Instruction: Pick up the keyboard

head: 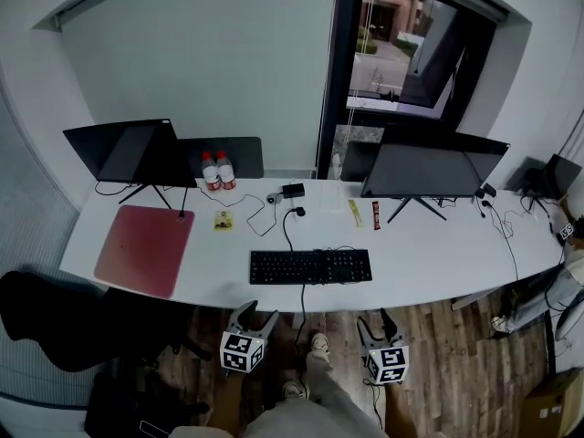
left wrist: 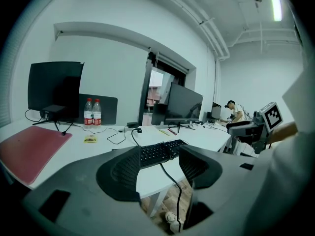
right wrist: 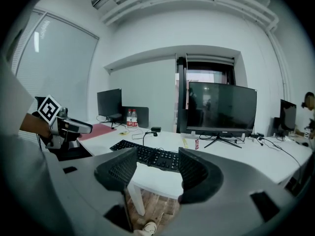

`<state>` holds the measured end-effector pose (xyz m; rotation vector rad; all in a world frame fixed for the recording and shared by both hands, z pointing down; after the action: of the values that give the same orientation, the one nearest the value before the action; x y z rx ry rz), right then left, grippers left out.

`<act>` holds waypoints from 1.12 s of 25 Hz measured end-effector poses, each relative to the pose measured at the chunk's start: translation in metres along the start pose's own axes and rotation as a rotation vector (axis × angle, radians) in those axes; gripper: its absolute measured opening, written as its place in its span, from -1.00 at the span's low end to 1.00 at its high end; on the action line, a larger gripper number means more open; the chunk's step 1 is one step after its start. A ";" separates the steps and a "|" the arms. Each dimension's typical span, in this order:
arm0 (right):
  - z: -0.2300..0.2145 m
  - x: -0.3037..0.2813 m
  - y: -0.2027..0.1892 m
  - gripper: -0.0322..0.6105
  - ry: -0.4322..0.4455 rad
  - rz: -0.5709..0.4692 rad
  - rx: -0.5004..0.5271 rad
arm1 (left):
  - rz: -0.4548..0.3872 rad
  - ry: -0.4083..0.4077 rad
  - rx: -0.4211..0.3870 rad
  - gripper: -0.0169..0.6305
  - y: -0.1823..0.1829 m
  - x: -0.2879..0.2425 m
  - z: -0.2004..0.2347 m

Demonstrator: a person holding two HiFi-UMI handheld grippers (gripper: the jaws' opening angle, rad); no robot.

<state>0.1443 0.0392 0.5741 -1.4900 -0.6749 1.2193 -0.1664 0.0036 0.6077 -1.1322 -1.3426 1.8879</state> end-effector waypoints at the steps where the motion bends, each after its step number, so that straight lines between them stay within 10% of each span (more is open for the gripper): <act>1: -0.001 -0.004 0.000 -0.13 0.003 0.002 -0.001 | 0.003 0.003 0.001 -0.22 0.000 -0.002 0.002; 28: -0.108 -0.172 0.034 -0.13 0.106 0.052 -0.044 | 0.101 0.154 0.054 -0.22 0.042 -0.139 0.072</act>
<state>0.1834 -0.1621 0.5937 -1.6057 -0.5989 1.1625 -0.1599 -0.1575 0.6226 -1.3108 -1.1633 1.8544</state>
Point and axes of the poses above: the fingertips, and each gripper's own axes: x backward along the fingers, z to its left, y out of its top, the point moved 5 cm from there along x, backward along the fingers, and after that the axes turned 2 degrees about y, right-handed, at the moved point
